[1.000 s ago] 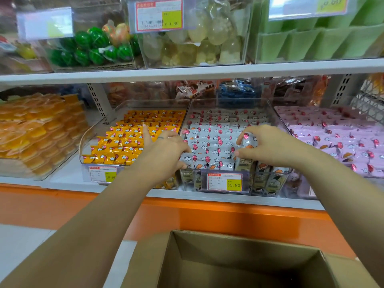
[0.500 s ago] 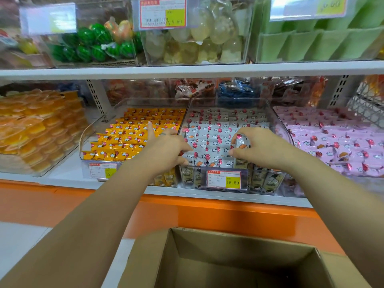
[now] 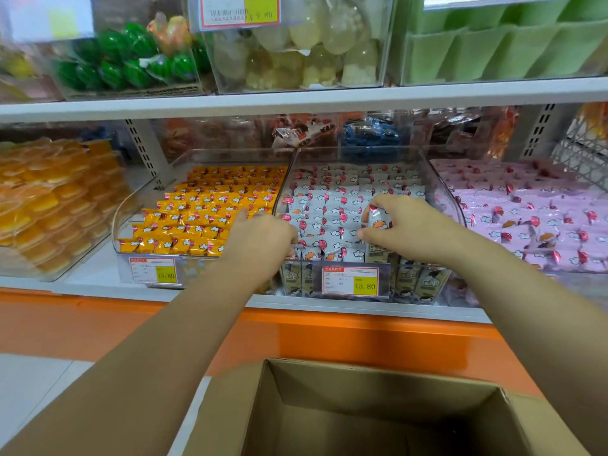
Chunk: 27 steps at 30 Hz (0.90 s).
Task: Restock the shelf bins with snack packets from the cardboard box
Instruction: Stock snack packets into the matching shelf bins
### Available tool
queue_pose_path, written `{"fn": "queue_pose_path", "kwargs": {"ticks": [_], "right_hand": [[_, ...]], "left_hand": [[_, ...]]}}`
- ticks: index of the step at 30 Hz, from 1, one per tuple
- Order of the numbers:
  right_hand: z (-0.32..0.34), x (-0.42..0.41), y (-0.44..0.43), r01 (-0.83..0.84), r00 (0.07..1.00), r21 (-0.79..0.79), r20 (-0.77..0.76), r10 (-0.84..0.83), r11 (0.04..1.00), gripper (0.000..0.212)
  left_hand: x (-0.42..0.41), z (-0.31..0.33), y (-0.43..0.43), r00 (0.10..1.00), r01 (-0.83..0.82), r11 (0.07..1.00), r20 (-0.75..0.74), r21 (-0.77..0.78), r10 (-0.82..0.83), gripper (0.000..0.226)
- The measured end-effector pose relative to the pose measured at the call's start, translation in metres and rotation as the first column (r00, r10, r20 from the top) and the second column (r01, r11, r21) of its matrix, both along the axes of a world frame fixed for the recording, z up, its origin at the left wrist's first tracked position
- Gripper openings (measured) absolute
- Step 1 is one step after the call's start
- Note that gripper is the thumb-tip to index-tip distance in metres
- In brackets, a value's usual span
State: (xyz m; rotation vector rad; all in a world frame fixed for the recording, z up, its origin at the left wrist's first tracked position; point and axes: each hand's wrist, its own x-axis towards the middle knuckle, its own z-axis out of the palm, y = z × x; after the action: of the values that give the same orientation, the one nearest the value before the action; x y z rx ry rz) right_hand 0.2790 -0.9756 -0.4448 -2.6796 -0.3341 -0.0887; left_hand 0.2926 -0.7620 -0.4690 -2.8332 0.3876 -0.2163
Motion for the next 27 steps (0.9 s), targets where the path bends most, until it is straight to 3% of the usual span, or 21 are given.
{"fn": "queue_pose_path", "kwargs": {"ticks": [4, 7, 11, 14, 17, 20, 24, 27], "right_hand": [[-0.003, 0.000, 0.000, 0.003, 1.000, -0.007, 0.018, -0.002, 1.000, 0.033], [-0.006, -0.003, 0.001, -0.007, 1.000, 0.016, 0.025, 0.007, 1.000, 0.038], [0.003, -0.014, -0.009, -0.003, 1.000, 0.067, 0.014, 0.003, 0.998, 0.042], [0.021, -0.026, -0.027, 0.045, 0.994, 0.153, 0.087, -0.059, 0.987, 0.037], [0.026, -0.035, -0.038, 0.069, 0.992, 0.216, 0.089, -0.090, 0.974, 0.035], [0.015, -0.035, -0.040, 0.027, 0.998, 0.197, 0.046, -0.036, 0.980, 0.034], [0.003, -0.026, -0.037, -0.007, 0.999, 0.161, -0.033, 0.013, 0.987, 0.051], [-0.001, -0.013, -0.036, -0.051, 0.997, 0.107, -0.043, 0.056, 0.993, 0.052]], "left_hand": [[-0.001, -0.002, 0.006, 0.997, 0.068, 0.998, -0.045, -0.012, -0.069, 0.022], [-0.007, -0.008, 0.007, 0.997, 0.059, 0.998, -0.045, -0.016, -0.060, 0.032], [-0.017, -0.005, 0.000, 0.990, 0.005, 0.996, 0.143, -0.086, 0.007, 0.027], [-0.020, 0.009, -0.011, 0.963, 0.112, 0.977, 0.262, -0.183, -0.061, 0.033], [-0.021, 0.013, -0.039, 0.967, 0.253, 0.885, 0.088, -0.392, -0.238, 0.036], [-0.019, 0.003, -0.060, 0.938, 0.232, 0.831, -0.109, -0.506, -0.329, 0.037], [-0.003, -0.005, -0.060, 0.957, 0.160, 0.820, -0.117, -0.549, -0.265, 0.022], [0.006, -0.010, -0.059, 0.962, 0.150, 0.779, -0.091, -0.609, -0.256, 0.014]]}}
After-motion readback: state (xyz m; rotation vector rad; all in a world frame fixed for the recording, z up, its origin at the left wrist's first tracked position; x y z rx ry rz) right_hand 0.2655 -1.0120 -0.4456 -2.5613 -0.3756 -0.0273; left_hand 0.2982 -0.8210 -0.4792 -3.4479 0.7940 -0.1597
